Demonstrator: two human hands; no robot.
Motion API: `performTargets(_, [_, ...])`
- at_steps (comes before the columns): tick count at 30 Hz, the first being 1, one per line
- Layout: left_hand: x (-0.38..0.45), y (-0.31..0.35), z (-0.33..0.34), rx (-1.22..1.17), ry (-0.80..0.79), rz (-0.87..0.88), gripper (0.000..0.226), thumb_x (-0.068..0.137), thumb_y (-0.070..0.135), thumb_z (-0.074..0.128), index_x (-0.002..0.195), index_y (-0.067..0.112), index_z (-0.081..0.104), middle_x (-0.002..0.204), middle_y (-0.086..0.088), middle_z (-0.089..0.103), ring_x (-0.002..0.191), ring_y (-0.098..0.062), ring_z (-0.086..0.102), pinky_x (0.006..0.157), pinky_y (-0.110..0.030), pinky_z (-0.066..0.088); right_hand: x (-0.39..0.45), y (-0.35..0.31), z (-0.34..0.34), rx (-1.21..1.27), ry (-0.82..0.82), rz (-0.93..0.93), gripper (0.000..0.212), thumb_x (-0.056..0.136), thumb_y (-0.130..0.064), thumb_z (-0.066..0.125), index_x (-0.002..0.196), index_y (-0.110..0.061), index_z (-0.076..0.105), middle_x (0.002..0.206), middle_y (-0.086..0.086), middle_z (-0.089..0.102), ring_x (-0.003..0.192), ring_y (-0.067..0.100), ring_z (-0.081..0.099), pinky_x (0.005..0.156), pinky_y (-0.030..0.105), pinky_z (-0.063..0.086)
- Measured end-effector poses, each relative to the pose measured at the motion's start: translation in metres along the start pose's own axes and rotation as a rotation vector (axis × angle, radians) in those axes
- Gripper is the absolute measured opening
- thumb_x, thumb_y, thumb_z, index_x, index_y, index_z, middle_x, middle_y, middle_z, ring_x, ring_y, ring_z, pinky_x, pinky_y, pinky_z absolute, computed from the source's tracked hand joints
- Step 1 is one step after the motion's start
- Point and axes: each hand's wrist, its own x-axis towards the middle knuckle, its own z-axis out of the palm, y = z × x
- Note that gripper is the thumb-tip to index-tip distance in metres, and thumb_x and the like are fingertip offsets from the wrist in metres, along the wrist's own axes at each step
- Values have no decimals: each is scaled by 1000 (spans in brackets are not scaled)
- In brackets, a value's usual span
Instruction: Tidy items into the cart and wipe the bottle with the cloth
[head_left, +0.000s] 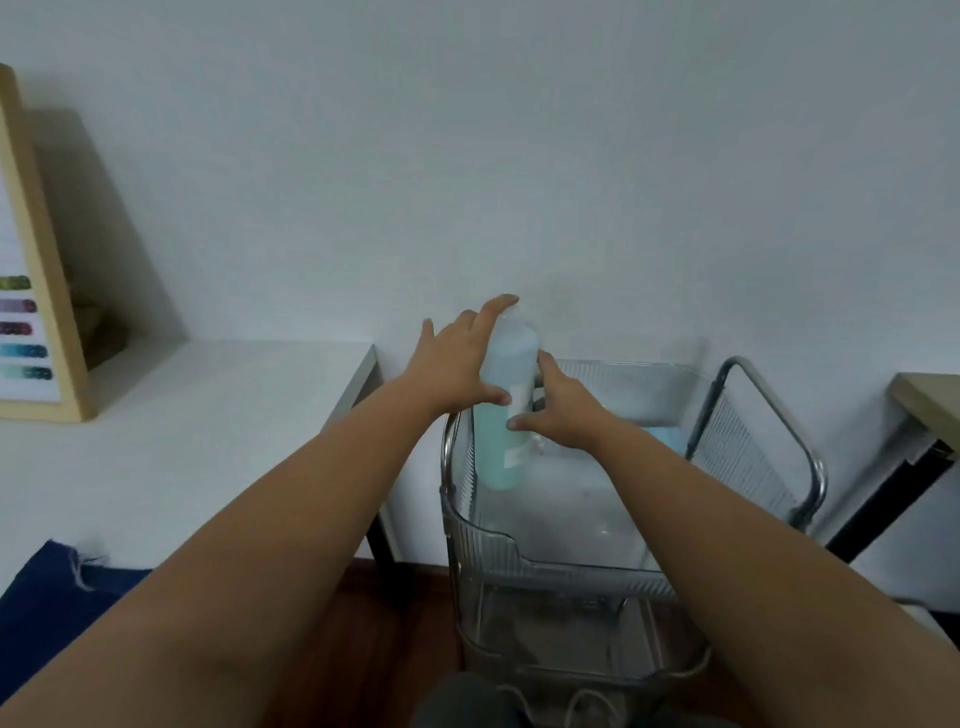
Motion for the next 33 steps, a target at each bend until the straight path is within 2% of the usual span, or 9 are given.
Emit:
performTargets(8, [27,-3,11,-16,30,-53,117,64,46,84,147,45,2,137,-6,47,120,-26,54,111,-67,15,32,16,-6,-20,20,-13,97,71,-24,80,143,-41,17,110,-11,52,80,-3,57,61,10,39])
performTargets(14, [39,-7,19,-23,44,-94,116,66,45,83,146,48,-1,140,-4,44,115,-26,58,109,-72,9,42,21,-5,-16,52,-33,100,74,-24,79,144,-46,11,114,-10,52,94,14,59,78,28,46])
performTargets(18, [42,-8,21,-8,57,-107,117,66,46,83,147,49,-1,141,-4,45,119,-27,56,108,-73,9,45,24,-3,-12,88,-49,101,73,-26,79,143,-47,9,120,-5,57,98,15,59,80,29,47])
performTargets(21, [41,-7,20,-15,58,-101,118,66,45,83,146,50,-4,144,-4,44,125,-29,51,108,-73,10,42,23,-3,-8,128,-55,102,69,-26,82,145,-42,16,130,-4,55,105,14,55,84,28,43])
performTargets(25, [31,-5,24,-25,81,-134,126,71,49,79,145,49,-23,155,-4,33,136,-31,40,109,-71,12,23,8,-13,-32,157,25,102,71,-27,82,151,-27,20,144,3,42,127,23,45,104,38,41])
performTargets(27, [25,-5,30,-68,59,-214,130,73,53,76,144,42,-32,161,-3,23,143,-30,31,110,-69,13,2,-8,-23,89,374,-19,78,78,-22,77,144,-26,37,136,2,49,115,16,53,97,33,47])
performTargets(29, [16,-4,35,-153,-23,-302,132,74,55,75,144,37,-35,164,0,12,147,-29,21,111,-68,13,-27,-31,-33,307,682,-157,45,82,-13,69,122,-32,60,113,-5,64,93,7,61,80,26,54])
performTargets(31, [11,-7,40,-171,-91,-342,129,77,52,74,146,31,-33,165,2,9,149,-29,15,113,-67,13,-56,-55,-55,539,909,-318,30,81,-12,66,101,-34,69,93,-10,70,83,5,65,70,20,52])
performTargets(33, [5,-4,40,-132,-114,-364,121,82,48,71,150,26,-27,165,2,7,149,-29,12,114,-65,13,-90,-80,-85,716,999,-515,24,79,-12,67,96,-29,71,90,-6,72,83,10,67,72,19,52])
